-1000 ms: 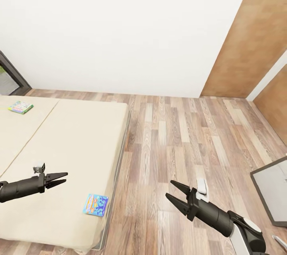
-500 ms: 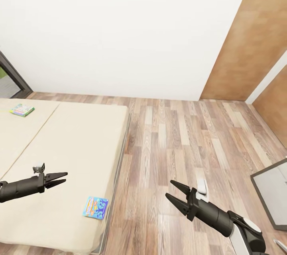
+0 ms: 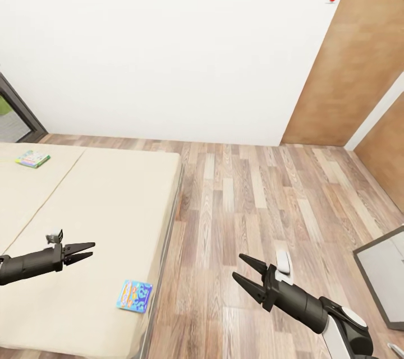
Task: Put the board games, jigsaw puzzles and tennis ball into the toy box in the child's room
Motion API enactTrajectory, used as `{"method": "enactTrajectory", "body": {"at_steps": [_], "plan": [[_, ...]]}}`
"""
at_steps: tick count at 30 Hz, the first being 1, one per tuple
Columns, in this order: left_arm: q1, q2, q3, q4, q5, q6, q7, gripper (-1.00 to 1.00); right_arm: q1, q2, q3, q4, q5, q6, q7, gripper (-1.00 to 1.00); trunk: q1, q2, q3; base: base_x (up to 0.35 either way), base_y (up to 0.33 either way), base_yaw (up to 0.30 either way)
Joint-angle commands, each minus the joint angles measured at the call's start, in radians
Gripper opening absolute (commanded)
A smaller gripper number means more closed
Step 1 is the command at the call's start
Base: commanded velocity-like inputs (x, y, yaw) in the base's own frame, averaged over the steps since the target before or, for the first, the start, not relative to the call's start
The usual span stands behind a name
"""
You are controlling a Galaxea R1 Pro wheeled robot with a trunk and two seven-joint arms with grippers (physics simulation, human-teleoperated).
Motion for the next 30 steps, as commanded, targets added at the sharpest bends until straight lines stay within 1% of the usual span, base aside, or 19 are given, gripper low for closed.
{"method": "enactTrajectory", "body": {"at_steps": [1, 30], "plan": [[-0.001, 0.000, 0.001, -0.001, -0.006, 0.010, -0.007, 1.00, -0.001, 0.000, 0.000, 0.000, -0.006, 0.009, 0.002, 1.00, 0.001, -0.002, 0.000, 0.000, 0.000, 0.000], [-0.001, -0.001, 0.001, -0.001, 0.002, 0.007, -0.007, 1.00, -0.001, -0.002, 0.001, 0.000, -0.006, 0.008, 0.004, 1.00, 0.001, -0.002, 0.048, 0.000, 0.000, 0.000]]}}
